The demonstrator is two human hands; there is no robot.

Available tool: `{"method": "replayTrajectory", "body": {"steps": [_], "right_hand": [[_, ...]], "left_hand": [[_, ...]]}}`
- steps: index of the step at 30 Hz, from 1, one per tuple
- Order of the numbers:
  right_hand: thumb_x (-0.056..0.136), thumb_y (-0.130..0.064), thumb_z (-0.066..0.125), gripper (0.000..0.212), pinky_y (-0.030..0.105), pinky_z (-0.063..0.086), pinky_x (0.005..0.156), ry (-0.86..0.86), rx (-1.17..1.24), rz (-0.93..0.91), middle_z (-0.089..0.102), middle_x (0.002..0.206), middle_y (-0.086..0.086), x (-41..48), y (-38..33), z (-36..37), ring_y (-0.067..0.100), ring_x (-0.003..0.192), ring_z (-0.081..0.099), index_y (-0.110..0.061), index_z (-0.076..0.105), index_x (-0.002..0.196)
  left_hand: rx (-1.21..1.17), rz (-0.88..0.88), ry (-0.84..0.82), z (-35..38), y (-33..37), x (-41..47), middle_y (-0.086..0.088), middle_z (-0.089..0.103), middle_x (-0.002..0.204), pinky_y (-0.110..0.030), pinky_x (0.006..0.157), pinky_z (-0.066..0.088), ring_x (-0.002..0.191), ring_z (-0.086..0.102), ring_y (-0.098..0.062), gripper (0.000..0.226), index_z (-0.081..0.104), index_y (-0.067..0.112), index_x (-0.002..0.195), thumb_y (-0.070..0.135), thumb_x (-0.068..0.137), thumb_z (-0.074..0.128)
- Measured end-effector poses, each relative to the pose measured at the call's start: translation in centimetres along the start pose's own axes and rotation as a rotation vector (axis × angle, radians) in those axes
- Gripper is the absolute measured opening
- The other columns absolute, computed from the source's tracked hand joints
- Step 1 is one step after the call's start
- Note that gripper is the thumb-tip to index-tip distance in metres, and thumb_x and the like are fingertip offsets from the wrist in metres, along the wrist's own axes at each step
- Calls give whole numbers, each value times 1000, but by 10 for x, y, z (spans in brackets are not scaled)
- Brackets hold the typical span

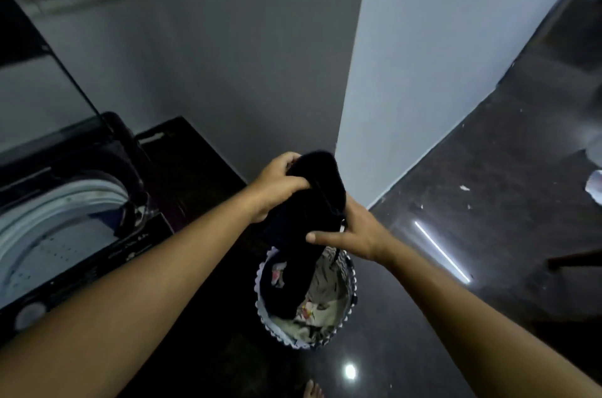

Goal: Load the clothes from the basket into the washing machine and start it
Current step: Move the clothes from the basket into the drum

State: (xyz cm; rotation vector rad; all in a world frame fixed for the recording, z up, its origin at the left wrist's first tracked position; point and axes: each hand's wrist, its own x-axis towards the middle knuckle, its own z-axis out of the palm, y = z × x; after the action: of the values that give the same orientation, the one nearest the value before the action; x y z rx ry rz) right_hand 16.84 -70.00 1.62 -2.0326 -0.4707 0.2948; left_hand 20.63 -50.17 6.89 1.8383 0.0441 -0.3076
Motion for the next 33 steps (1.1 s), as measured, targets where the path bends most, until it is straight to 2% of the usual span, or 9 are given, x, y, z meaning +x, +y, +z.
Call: {"method": "replayTrajectory", "body": {"steps": [6,11,14,18,21,23,27,31,33], "right_hand": [[64,-65,87,100,36,51,102,6,-122,-65,56,138,-14,21,-38,3,4,126,55,-41,36,146],[73,-26,82,50,38,59,85,232,166,-38,75,106,-2,58,-71,-15,9,97,70,-15,64,119],[87,-3,71,28,26,55,74,259,242,-46,75,96,1,65,-102,-39,11,87,72,-7,67,115],[90,0,66,19,26,56,69,305,292,-114,75,90,5,66,-144,-65,18,83,74,-2,67,109],[90,-4,67,20,28,58,70,325,320,-176,75,94,16,67,-171,-75,25,87,75,4,66,108],[89,-8,69,21,28,58,72,307,334,-199,75,97,15,66,-186,-75,24,90,75,0,67,108],[89,-22,76,35,25,58,80,176,299,-205,75,109,1,60,-203,-71,14,98,74,-16,63,122],[82,-50,80,64,31,58,92,201,66,-284,66,122,-8,49,-186,-71,9,112,66,-28,52,135],[74,-57,83,83,30,58,92,212,23,-243,60,129,-10,46,-163,-65,6,116,62,-32,43,142]], "left_hand": [[-112,18,59,-26,64,-6,-5,72,95,-34,81,55,94,68,-23,29,68,17,105,3,79,68],[-244,83,-46,-59,99,-20,4,70,92,-29,72,51,82,65,-14,15,67,26,105,21,91,64],[-314,130,-58,-87,107,-25,0,71,115,-42,87,55,96,70,-21,30,63,26,127,30,104,45],[56,159,65,-104,100,-25,-4,62,135,-45,96,54,108,67,-18,49,50,27,142,10,96,56],[266,165,-93,-98,93,-32,9,45,144,-31,92,55,122,57,-14,90,26,36,152,23,83,81],[309,244,-85,-82,98,-36,15,46,138,-16,88,49,123,52,-7,99,21,34,154,30,79,85],[16,278,162,-59,107,-31,8,70,115,-31,92,57,104,67,-11,55,59,33,126,27,77,84],[-181,172,235,-61,111,-25,-4,73,115,-37,88,59,99,71,-19,59,62,20,130,32,75,80],[-283,207,254,-62,117,-24,-1,76,106,-38,84,59,93,73,-17,40,68,18,120,28,83,78]]}}
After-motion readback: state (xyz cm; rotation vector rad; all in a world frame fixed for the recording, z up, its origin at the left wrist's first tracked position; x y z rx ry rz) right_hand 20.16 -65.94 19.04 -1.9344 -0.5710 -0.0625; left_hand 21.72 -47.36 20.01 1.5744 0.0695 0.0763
